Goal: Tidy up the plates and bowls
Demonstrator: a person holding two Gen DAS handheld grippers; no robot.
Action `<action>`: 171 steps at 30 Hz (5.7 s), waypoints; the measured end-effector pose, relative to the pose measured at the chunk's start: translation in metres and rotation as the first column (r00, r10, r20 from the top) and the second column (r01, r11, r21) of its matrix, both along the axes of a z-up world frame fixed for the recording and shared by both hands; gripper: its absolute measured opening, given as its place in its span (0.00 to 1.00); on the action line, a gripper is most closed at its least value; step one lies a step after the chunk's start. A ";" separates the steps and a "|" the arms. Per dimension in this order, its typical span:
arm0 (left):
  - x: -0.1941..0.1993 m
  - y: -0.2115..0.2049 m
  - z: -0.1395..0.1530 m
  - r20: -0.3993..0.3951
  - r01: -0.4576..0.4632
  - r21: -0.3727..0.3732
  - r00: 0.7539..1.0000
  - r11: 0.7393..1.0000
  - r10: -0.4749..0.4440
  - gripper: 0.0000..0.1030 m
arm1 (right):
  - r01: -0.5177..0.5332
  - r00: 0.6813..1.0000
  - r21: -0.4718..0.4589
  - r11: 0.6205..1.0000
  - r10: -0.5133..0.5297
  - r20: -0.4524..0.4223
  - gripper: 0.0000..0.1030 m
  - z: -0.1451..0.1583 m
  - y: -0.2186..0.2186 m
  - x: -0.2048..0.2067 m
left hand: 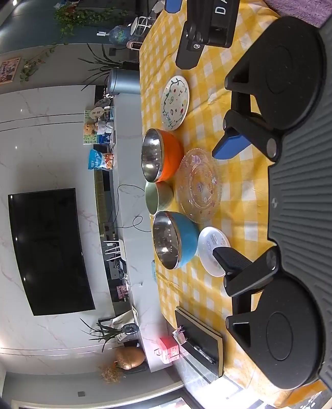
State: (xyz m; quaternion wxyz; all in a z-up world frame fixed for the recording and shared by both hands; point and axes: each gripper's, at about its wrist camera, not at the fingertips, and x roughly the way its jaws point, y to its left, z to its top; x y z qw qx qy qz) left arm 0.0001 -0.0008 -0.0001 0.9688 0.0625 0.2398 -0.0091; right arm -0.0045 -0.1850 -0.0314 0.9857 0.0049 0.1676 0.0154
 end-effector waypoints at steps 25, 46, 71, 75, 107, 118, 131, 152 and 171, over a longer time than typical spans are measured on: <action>-0.001 0.002 -0.009 -0.038 0.002 -0.010 0.999 1.000 -0.003 0.89 | -0.007 1.000 -0.002 1.000 0.007 -0.025 0.98 -0.005 0.003 0.005; -0.001 0.004 -0.013 -0.048 -0.001 -0.012 0.999 1.000 0.000 0.89 | -0.013 0.999 -0.003 1.000 0.012 -0.041 0.98 -0.007 0.003 0.008; -0.001 0.003 -0.013 -0.052 -0.001 -0.012 0.999 1.000 0.000 0.89 | -0.013 0.998 0.000 1.000 0.013 -0.053 0.98 -0.009 0.005 0.010; -0.001 0.003 -0.013 -0.052 0.000 -0.012 0.999 1.000 0.000 0.89 | -0.013 0.998 0.000 1.000 0.013 -0.053 0.98 -0.009 0.005 0.010; -0.002 0.010 -0.016 -0.066 -0.028 -0.028 0.997 0.999 0.027 0.95 | -0.057 0.988 0.027 0.998 0.060 -0.143 0.98 -0.010 0.012 0.031; 0.033 0.046 -0.009 -0.127 -0.101 -0.024 0.987 0.995 0.097 0.99 | -0.261 0.911 0.205 0.943 0.311 -0.269 0.98 -0.013 0.024 0.082; 0.079 0.105 -0.022 -0.187 -0.164 -0.025 0.970 0.986 0.156 0.99 | -0.408 0.835 0.158 0.899 0.438 -0.333 0.98 -0.026 0.101 0.150; 0.139 0.114 -0.034 -0.243 -0.102 -0.220 0.969 0.970 0.047 0.63 | -0.192 0.926 -0.028 0.981 0.171 -0.336 0.51 -0.057 0.115 0.211; 0.185 0.061 -0.046 -0.269 0.075 -0.224 0.954 0.972 -0.135 0.33 | -0.115 0.918 0.043 0.992 0.122 -0.378 0.35 -0.074 0.074 0.236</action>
